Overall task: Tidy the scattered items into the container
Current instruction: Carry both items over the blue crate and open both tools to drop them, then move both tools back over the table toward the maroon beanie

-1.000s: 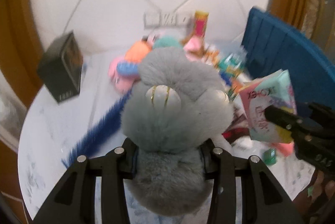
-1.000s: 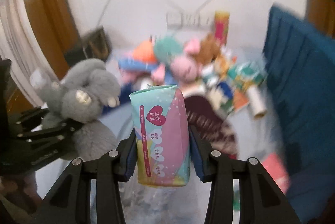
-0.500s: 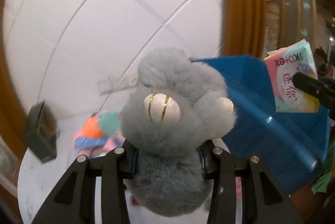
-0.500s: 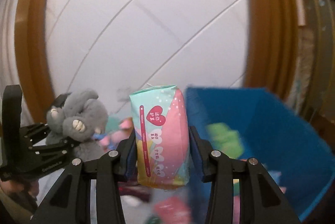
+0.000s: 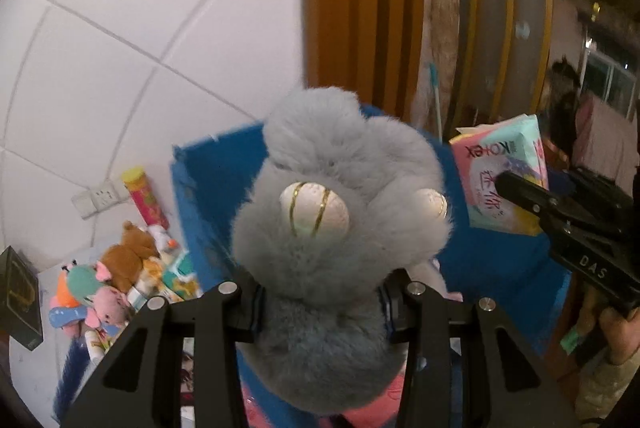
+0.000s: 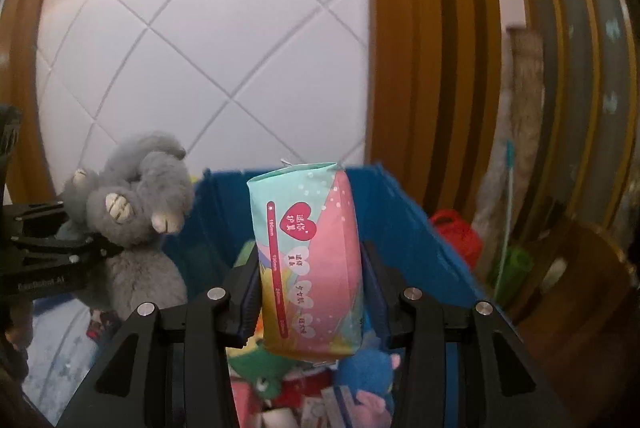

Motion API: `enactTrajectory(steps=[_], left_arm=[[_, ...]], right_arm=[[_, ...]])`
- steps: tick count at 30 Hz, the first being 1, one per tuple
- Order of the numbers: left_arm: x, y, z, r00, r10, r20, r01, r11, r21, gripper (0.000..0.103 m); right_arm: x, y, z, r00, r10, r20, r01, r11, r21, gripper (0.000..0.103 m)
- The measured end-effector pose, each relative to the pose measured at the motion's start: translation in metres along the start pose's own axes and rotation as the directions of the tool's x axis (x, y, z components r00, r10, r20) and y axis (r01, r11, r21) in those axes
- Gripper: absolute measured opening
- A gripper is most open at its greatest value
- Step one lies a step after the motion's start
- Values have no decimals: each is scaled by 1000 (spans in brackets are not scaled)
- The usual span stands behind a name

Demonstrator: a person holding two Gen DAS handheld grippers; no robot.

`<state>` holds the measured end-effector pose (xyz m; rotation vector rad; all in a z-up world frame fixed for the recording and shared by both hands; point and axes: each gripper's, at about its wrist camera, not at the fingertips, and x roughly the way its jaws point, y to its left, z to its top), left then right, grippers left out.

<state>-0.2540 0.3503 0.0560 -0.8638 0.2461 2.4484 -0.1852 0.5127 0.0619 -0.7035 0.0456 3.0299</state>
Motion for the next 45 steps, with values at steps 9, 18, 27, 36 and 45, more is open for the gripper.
enactTrajectory(steps=[9, 18, 27, 36, 45], left_arm=[[41, -12, -24, 995, 47, -91, -49, 999, -11, 41], [33, -15, -28, 995, 83, -46, -83, 997, 0, 103], [22, -15, -31, 994, 107, -19, -107, 994, -10, 103], [-8, 19, -48, 988, 154, 5, -154, 986, -60, 103], [-54, 105, -88, 974, 224, 27, -218, 966, -141, 103]], right_arm=[[9, -33, -35, 998, 52, -32, -49, 995, 81, 44], [-5, -25, -33, 1000, -12, -8, 13, 997, 75, 100], [16, -43, -24, 999, -29, -35, 32, 996, 89, 103], [16, -40, -24, 999, -46, -11, 47, 993, 110, 103], [-1, 66, -17, 999, 30, 26, -30, 999, 16, 103]])
